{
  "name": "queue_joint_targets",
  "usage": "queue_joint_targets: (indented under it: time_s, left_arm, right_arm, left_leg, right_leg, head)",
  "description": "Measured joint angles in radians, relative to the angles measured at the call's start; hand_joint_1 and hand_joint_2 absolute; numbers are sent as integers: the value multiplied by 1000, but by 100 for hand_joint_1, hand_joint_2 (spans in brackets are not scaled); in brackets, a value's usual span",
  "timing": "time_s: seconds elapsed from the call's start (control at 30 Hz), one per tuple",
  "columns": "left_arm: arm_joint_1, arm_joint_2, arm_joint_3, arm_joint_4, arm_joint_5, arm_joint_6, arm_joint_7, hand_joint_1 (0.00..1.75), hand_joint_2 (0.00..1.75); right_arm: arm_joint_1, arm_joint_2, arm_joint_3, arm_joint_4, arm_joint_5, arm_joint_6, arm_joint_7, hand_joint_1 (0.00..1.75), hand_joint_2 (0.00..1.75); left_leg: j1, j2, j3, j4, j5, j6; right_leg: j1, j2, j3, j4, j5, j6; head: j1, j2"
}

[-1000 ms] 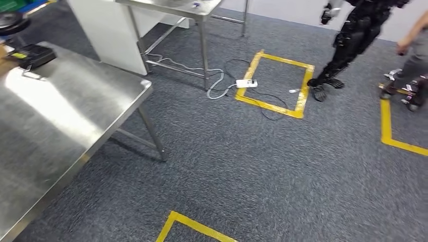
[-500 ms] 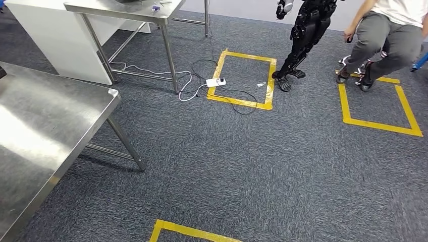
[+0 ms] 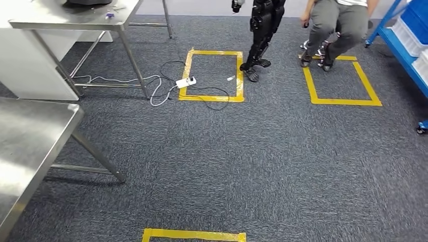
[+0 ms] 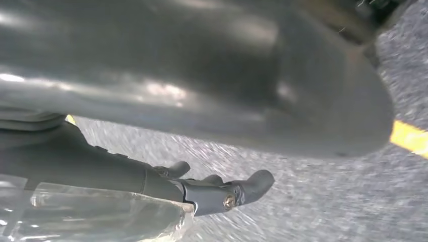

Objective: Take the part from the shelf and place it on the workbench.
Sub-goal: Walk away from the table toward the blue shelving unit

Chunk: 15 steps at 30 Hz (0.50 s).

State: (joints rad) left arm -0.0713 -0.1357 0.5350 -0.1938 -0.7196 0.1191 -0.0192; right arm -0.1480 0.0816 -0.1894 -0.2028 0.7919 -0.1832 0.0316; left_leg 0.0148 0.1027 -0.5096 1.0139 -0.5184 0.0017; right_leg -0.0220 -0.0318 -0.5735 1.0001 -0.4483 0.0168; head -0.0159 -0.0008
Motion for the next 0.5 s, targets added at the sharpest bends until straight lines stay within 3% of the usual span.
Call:
queue_joint_targets:
  time_s: [0.07, 0.1, 0.13, 0.17, 0.2, 0.27, 0.3, 0.33, 0.4, 0.47, 0.5]
  left_arm:
    - [2, -1, -1, 0, -1, -3, 0, 0, 0]
    - [4, -2, -2, 0, -2, -4, 1, 0, 0]
    - [6, -2, -2, 0, -2, -4, 1, 0, 0]
    - [7, -2, -2, 0, -2, -4, 2, 0, 0]
    - [8, -2, -2, 0, -2, -3, 2, 0, 0]
    - [8, -2, -2, 0, -3, -2, 3, 0, 0]
    - [9, -2, -2, 0, -3, -1, 3, 0, 0]
    - [9, -1, -2, 0, -3, -1, 3, 0, 0]
    - [8, -1, -2, 0, -3, -1, 4, 0, 0]
    - [5, -1, -2, 0, -3, -2, 5, 0, 0]
    - [5, -2, -2, 0, -3, -3, 5, 0, 0]
  right_arm:
    - [1, 0, -1, 0, 2, -2, 2, 0, 0]
    - [1, 1, -1, 1, 4, -3, 2, 0, 0]
    - [1, 2, -1, 1, 5, -3, 2, 0, 0]
    - [2, 2, -2, 1, 6, -3, 2, 0, 0]
    - [4, 2, -2, 1, 7, -3, 2, 0, 0]
    - [6, 2, -2, 2, 7, -3, 2, 0, 0]
    - [5, 3, -2, 2, 7, -3, 2, 0, 0]
    - [4, 3, -2, 2, 7, -3, 2, 0, 0]
    - [4, 4, -3, 3, 8, -4, 3, 0, 0]
    - [8, 4, -3, 3, 8, -6, 4, 0, 0]
    - [10, 4, -4, 4, 8, -7, 4, 0, 0]
  left_leg:
    - [6, -65, -39, 91, -60, -5]
    - [7, -89, -72, 159, -95, -4]
    - [7, -99, -104, 223, -121, -3]
    - [7, -103, -126, 262, -128, -3]
    - [8, -105, -132, 265, -114, -3]
    - [11, -117, -95, 171, -43, -1]
    - [15, -143, -67, 107, -12, 0]
    - [17, -165, -48, 59, 7, 1]
    - [15, -190, -33, 20, 13, 5]
    - [9, -166, -31, 11, 22, 20]
    - [7, -153, -28, 4, 27, 28]
  right_leg:
    - [-6, 23, 2, -3, 4, -19]
    - [-3, 36, 1, -3, 5, -25]
    - [1, 50, 1, -3, 6, -28]
    - [4, 64, 1, -2, 6, -29]
    - [6, 79, 2, -1, 6, -29]
    - [6, 108, 3, 3, 5, -28]
    - [8, 122, 1, 8, 5, -26]
    - [10, 133, -3, 12, 4, -23]
    - [12, 154, -14, 16, 7, -10]
    - [9, 167, -27, 14, 13, 7]
    - [9, 152, -35, 23, 9, 11]
  head:
    - [-4, 0]
    - [-6, 0]
    - [-6, 0]
    - [-6, 0]
    - [-6, 0]
    - [-6, 0]
    - [-7, 0]
    - [-6, 0]
    - [-6, 0]
    - [-6, 0]
    - [-6, 0]
